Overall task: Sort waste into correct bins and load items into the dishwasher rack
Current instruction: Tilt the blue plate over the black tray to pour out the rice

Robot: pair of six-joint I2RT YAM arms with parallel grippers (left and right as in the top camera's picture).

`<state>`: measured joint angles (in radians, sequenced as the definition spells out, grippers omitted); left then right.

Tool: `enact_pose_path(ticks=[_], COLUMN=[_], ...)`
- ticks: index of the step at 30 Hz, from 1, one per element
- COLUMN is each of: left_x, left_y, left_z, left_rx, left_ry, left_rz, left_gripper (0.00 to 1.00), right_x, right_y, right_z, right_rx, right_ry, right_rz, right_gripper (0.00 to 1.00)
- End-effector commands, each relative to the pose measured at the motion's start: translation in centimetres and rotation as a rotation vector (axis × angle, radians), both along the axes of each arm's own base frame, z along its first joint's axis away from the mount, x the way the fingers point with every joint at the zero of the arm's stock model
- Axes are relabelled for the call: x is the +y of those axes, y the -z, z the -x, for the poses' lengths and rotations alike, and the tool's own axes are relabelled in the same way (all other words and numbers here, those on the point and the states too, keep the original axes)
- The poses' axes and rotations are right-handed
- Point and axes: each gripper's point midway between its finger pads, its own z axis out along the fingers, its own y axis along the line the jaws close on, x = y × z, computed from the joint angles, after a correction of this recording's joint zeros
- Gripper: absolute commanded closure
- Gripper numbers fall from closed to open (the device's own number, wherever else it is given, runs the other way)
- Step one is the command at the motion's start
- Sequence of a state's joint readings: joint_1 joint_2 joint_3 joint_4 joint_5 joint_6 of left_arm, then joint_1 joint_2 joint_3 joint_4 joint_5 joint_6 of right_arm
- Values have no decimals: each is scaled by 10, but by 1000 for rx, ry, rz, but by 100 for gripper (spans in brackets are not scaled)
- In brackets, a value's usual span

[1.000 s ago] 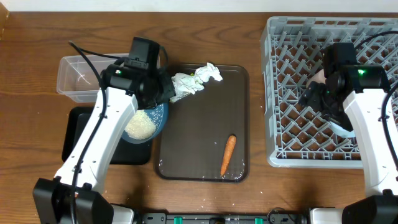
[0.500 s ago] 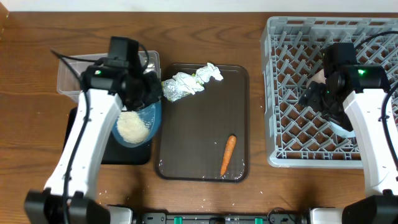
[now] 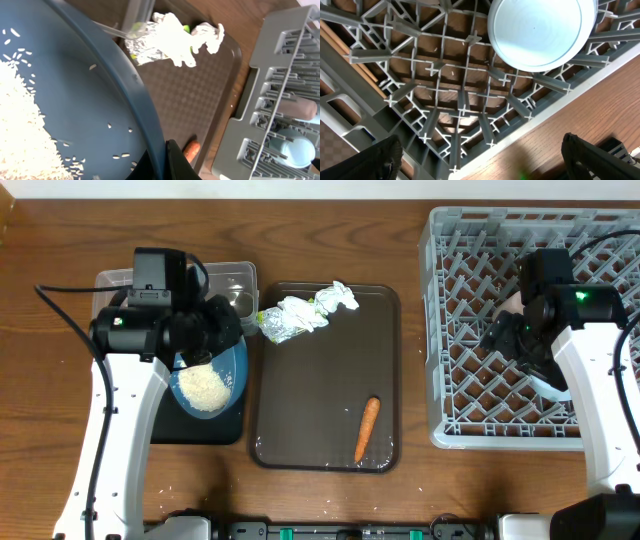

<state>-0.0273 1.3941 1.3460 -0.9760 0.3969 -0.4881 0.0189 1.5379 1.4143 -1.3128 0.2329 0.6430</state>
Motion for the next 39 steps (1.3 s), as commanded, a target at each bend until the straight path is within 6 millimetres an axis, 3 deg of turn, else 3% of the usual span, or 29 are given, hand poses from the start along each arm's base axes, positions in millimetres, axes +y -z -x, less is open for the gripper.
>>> enact_pose_path(ticks=[1, 7, 12, 18, 29, 32, 36, 39], left_x=[5, -4, 2, 1, 18, 16, 37, 45], left_y=[9, 12, 15, 3, -1, -15, -14, -25], left_z=[3, -3, -1, 3, 7, 9, 7, 8], left_rx=[15, -23, -13, -36, -50, -99, -96, -152], left_ry=[4, 44, 23, 59, 29, 71, -10, 7], left_rz=[7, 156, 236, 345, 429, 507, 529, 603], left_gripper=[94, 94, 94, 94, 94, 94, 94, 94], right_x=[-3, -3, -3, -3, -3, -3, -3, -3], right_y=[-4, -4, -4, -4, -4, -4, -4, -4], right_z=[-2, -2, -2, -2, -2, -2, -2, -2], right_rx=[-12, -12, -12, -12, -12, -12, -12, -12], right_ry=[2, 2, 2, 2, 2, 2, 2, 2], right_rz=[11, 11, 11, 11, 11, 11, 11, 11], right_gripper=[1, 1, 1, 1, 1, 1, 1, 1])
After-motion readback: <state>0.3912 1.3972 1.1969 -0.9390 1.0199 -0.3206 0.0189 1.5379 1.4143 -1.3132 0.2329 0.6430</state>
